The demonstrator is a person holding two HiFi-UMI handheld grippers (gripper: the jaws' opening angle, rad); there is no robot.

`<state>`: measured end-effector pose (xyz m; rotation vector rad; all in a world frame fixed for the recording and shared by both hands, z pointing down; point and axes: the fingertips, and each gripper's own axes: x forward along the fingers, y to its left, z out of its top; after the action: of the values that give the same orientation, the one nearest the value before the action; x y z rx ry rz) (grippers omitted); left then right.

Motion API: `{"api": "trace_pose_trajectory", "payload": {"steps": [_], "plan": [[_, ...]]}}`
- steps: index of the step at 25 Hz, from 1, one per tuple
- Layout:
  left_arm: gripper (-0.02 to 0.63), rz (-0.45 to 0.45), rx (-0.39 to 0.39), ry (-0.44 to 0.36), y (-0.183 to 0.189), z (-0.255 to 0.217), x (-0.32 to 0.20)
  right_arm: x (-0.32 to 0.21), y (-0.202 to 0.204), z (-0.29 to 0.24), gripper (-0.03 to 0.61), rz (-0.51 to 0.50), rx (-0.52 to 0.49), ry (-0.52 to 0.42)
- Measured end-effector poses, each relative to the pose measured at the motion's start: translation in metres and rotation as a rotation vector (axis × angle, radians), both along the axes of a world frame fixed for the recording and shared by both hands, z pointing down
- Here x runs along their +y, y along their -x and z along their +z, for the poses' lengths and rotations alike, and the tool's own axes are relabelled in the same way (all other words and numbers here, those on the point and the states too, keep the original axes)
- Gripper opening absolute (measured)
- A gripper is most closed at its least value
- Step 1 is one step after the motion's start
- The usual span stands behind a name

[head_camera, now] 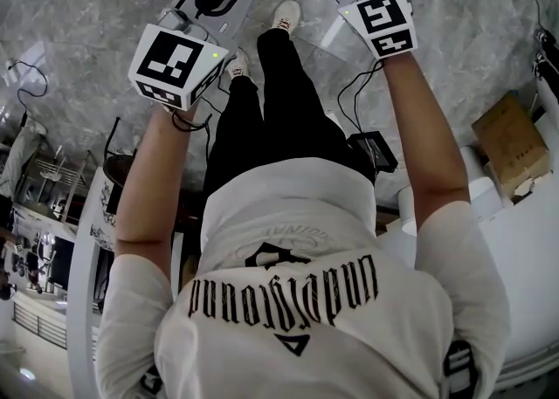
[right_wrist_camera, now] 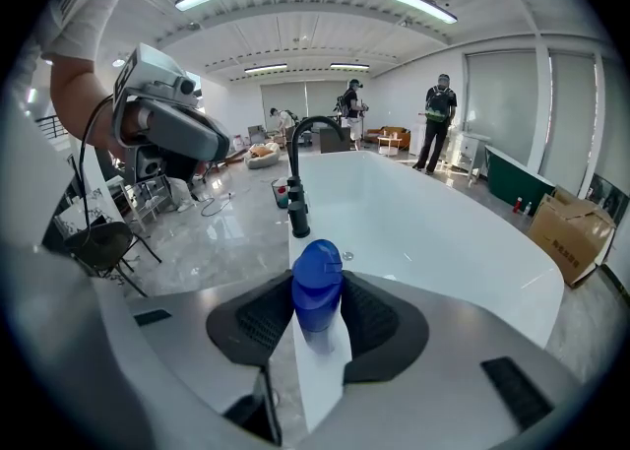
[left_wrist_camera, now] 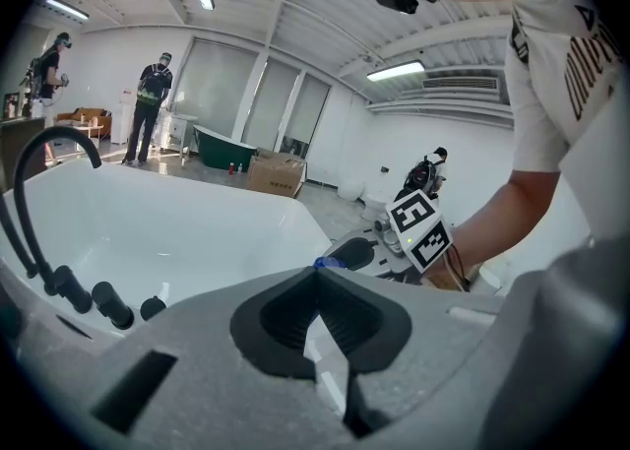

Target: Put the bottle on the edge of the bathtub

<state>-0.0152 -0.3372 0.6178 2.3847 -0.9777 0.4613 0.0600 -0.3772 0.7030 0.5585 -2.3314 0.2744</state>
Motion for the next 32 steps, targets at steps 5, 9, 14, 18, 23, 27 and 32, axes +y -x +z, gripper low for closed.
{"api": "trace_pose_trajectory", "payload": {"steps": [5,9,14,18,23,27,32], "plan": [[0.015,0.003,0.007,0.011,0.002,0.007,0.002,0.003,0.004,0.006,0.153,-0.006,0.005,-0.010],[0.015,0.004,0.008,0.016,-0.003,0.008,0.002,0.004,0.004,0.005,0.153,-0.017,0.013,-0.025],[0.015,0.011,0.014,0.014,0.001,0.007,0.004,0.002,0.009,0.008,0.155,-0.006,0.020,-0.032],[0.015,0.008,0.014,0.015,0.002,0.006,0.007,0.004,0.008,0.009,0.155,-0.006,0.031,-0.030],[0.015,0.004,0.011,0.015,0.002,0.005,0.014,0.007,0.006,0.011,0.160,0.000,0.047,-0.033],[0.015,0.002,0.012,0.006,0.004,0.002,0.020,0.009,0.005,0.008,0.176,0.015,0.045,-0.044],[0.015,0.009,0.010,-0.009,0.006,-0.007,0.029,0.012,0.003,-0.007,0.183,0.047,0.036,-0.068]]}}
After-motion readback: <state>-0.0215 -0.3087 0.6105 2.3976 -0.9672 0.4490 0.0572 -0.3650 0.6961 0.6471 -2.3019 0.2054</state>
